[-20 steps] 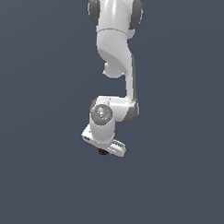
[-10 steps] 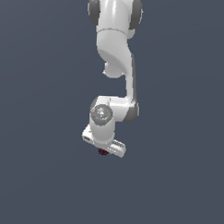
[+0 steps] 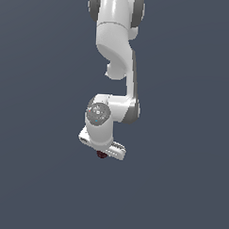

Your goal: Pick up the object and move it to a goal position.

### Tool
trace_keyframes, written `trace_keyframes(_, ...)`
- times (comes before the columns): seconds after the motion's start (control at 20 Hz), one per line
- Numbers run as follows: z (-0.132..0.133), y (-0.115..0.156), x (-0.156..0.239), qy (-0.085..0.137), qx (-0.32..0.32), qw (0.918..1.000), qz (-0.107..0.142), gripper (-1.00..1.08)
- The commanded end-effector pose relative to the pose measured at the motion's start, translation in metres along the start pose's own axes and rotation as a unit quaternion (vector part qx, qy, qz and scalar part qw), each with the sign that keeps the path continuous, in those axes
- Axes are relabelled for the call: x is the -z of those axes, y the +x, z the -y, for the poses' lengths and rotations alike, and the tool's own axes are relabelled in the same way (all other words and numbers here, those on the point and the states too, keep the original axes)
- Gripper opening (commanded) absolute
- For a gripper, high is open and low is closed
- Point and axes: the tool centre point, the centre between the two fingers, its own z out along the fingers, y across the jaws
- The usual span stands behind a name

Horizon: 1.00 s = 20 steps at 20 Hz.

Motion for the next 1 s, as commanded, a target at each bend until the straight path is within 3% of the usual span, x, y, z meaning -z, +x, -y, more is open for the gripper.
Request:
trace_keyframes(0.0, -0.007, 0.007, 0.016, 0.0, 0.0, 1.0, -0.001, -1.0)
trace_keyframes(0.6, -0.052, 0.053, 0.112, 0.0, 0.0, 1.0, -0.001, -1.0)
trace_keyframes(0.95, -0.067, 0.07, 0.145, 0.0, 0.0, 1.0, -0.001, -1.0)
